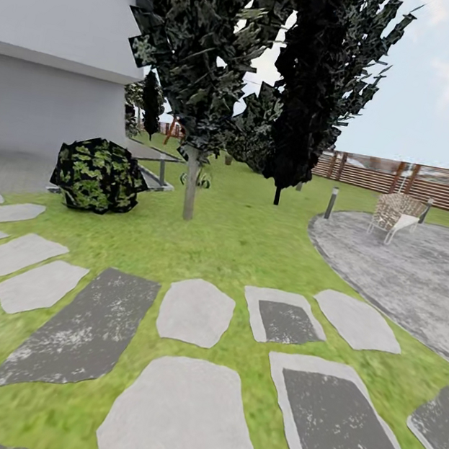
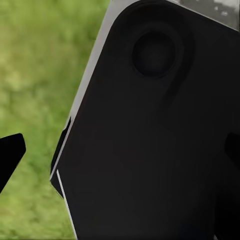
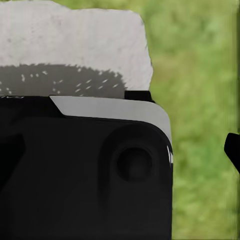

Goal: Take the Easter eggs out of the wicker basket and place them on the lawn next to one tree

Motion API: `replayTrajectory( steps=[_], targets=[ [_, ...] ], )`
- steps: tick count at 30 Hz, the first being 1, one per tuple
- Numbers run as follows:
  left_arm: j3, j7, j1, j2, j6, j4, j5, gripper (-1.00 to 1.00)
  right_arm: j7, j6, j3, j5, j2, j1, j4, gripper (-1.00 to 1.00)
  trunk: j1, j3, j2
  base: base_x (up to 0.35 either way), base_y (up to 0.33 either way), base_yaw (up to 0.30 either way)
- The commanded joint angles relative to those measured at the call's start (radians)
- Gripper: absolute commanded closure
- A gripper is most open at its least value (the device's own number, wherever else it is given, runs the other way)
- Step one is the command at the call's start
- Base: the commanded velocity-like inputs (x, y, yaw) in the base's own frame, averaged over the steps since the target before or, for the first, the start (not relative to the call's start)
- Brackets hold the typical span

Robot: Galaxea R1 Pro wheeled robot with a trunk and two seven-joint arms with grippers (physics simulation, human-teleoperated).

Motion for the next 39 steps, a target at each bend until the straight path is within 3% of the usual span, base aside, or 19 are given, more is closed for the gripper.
replayTrajectory(
  steps=[1, 31, 39],
  targets=[
    [0.003, 0.000, 0.000, 0.000, 0.001, -0.002, 0.003, -1.00, 0.001, -0.003, 0.000, 0.000, 0.000, -0.001, 0.001, -1.00, 0.001, -0.001, 0.000, 0.333, -0.088, 0.000],
    [0.004, 0.002, 0.000, 0.001, 0.003, 0.000, 0.003, -1.00, 0.001, -0.003, 0.000, 0.000, 0.000, -0.001, 0.001, -1.00, 0.001, -0.001, 0.000, 0.325, -0.112, 0.000],
    [0.004, -0.001, 0.000, 0.004, 0.003, 0.000, 0.003, -1.00, 0.001, -0.003, 0.000, 0.000, 0.000, -0.001, 0.001, -1.00, 0.031, -0.026, -0.056, 0.311, -0.148, 0.000]
  ],
)
